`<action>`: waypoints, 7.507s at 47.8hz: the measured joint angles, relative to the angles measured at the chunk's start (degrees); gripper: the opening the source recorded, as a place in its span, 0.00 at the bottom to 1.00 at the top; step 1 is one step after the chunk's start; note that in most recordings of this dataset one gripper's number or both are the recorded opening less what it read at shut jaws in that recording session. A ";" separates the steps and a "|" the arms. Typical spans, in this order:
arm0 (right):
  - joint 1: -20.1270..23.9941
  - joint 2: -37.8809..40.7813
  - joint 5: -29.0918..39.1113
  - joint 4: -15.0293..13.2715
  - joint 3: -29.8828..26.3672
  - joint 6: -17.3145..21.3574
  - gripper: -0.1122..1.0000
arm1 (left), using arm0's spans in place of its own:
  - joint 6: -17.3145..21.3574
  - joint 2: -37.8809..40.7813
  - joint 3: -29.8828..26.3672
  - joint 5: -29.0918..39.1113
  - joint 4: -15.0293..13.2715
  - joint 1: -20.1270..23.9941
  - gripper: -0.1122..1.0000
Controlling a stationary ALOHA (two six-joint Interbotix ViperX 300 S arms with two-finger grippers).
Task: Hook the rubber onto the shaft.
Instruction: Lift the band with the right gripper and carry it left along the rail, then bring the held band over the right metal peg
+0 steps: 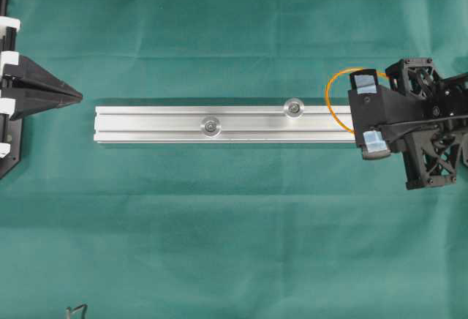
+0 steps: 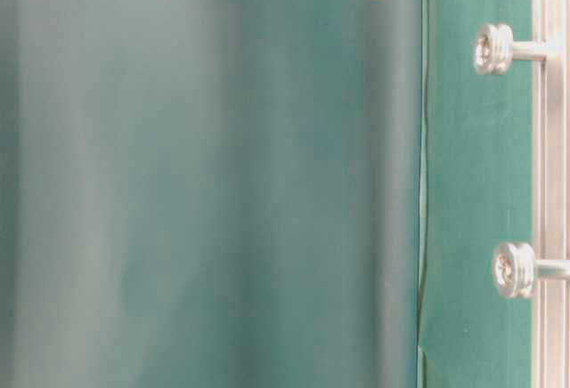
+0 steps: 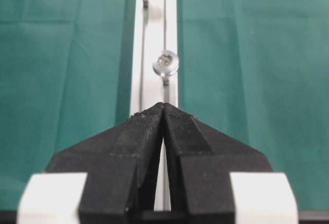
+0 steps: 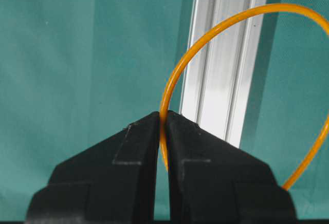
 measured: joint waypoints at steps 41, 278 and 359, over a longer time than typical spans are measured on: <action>-0.26 4.57 -0.97 -0.53 -4.39 0.00 0.16 | 0.00 0.00 0.00 0.00 0.00 0.00 0.10; 1.23 19.34 -13.54 -0.09 -10.72 0.00 0.16 | 0.00 0.00 0.00 0.00 0.00 0.00 0.10; 7.38 19.86 -15.56 2.90 -10.72 1.76 0.16 | -0.35 0.09 0.00 0.00 0.00 -0.26 0.10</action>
